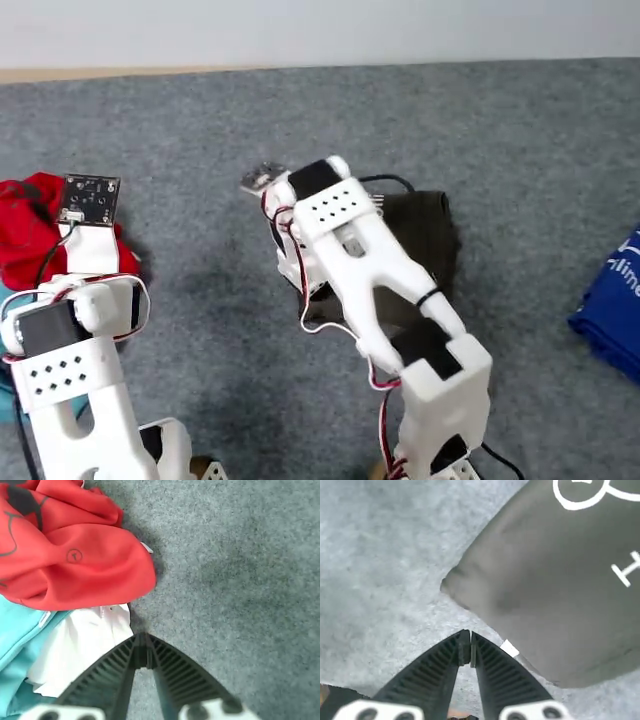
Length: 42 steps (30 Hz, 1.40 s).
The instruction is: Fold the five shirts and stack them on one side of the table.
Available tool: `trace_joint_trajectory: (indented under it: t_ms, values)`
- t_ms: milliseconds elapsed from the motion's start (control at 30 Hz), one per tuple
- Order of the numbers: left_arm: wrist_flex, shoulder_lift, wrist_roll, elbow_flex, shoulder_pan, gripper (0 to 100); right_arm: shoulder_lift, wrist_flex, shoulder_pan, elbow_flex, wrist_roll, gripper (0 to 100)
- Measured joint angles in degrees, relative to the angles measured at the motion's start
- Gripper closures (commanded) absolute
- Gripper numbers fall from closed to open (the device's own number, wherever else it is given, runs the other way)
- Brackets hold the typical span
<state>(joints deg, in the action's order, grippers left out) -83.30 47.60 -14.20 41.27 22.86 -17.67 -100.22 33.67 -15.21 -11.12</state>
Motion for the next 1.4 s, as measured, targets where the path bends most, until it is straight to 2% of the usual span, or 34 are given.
trace_joint_trajectory:
  t_ms: [400,633,800,1067,1400]
  values:
    - [0.0,0.0,0.0,1.3,0.0,99,2.9,-0.1,-14.7,1.7,8.8,98.1]
    - [0.0,0.0,0.0,1.4,0.0,99,4.7,-0.1,-24.9,8.6,9.5,85.6]
    - [0.0,0.0,0.0,1.4,0.0,99,10.2,3.3,-25.8,17.8,9.6,81.5]
    - [0.0,0.0,0.0,1.4,0.0,99,13.0,20.2,-25.8,30.9,16.6,69.0]
    - [0.0,0.0,0.0,1.4,0.0,99,11.9,28.7,-26.0,31.8,22.4,68.8]
